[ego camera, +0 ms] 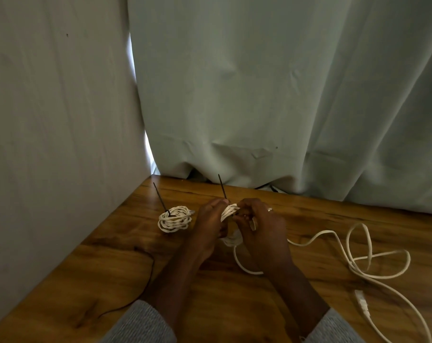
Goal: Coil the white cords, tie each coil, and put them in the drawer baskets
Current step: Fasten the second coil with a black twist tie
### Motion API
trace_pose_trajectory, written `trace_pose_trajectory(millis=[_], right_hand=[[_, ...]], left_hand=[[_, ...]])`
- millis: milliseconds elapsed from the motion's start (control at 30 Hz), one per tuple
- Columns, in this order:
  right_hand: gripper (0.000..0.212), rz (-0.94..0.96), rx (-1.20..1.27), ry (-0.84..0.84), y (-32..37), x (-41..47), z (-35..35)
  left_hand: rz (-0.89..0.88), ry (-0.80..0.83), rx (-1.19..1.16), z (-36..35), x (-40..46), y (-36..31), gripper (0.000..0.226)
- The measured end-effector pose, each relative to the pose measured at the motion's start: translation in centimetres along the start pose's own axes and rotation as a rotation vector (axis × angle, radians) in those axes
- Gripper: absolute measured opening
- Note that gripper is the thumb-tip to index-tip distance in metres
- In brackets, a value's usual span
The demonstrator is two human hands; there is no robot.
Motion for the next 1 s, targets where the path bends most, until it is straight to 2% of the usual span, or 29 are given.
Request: trace_pose_trajectory(millis=[200, 333, 467, 633, 800, 900, 1000], right_hand=[[0.034, -0.159, 0.197, -0.019, -1.2, 0.1, 0.0], [0.024, -0.246, 0.303, 0.018, -2.1, 0.0, -0.5], [0.015, -0.326, 0.442, 0.008, -2.8, 0.1, -0.4], [0.013, -0.582, 0.711, -0.051, -4.5, -1.2, -1.0], [0.012, -0.619, 0.654, -0.081, -4.8, -1.4, -0.7], [0.01, -0.671, 0.654, -0.147, -5.5, -1.6, -0.6], [0.009, -0.71, 0.665, -0.217, -6.0, -1.9, -0.2]], left_hand=[[-0.048, -0.027, 0.066, -0.1, 0.1, 0.0, 0.022], [-0.097, -0.053, 0.143, -0.3, 0.0, -0.1, 0.021], [-0.172, 0.009, 0.176, -1.1, -0.4, -0.7, 0.023], [-0.168, 0.126, 0.239, -2.3, -1.0, -0.8, 0.03], [-0.137, 0.224, 0.328, -3.0, -1.7, -0.5, 0.032], [-0.095, 0.164, 0.303, -2.7, -1.4, -0.4, 0.03], [-0.139, 0.097, 0.266, -2.5, -1.1, -0.4, 0.024]])
Point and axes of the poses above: each hand's wrist, its own x-axis towards the middle knuckle, its own z-axis out of the back of the hand, y = z × x, the point moved 8 cm from there along x, towards the middle knuckle, and after that the axes turned 11 degrees about z, right-handed, at the moved point
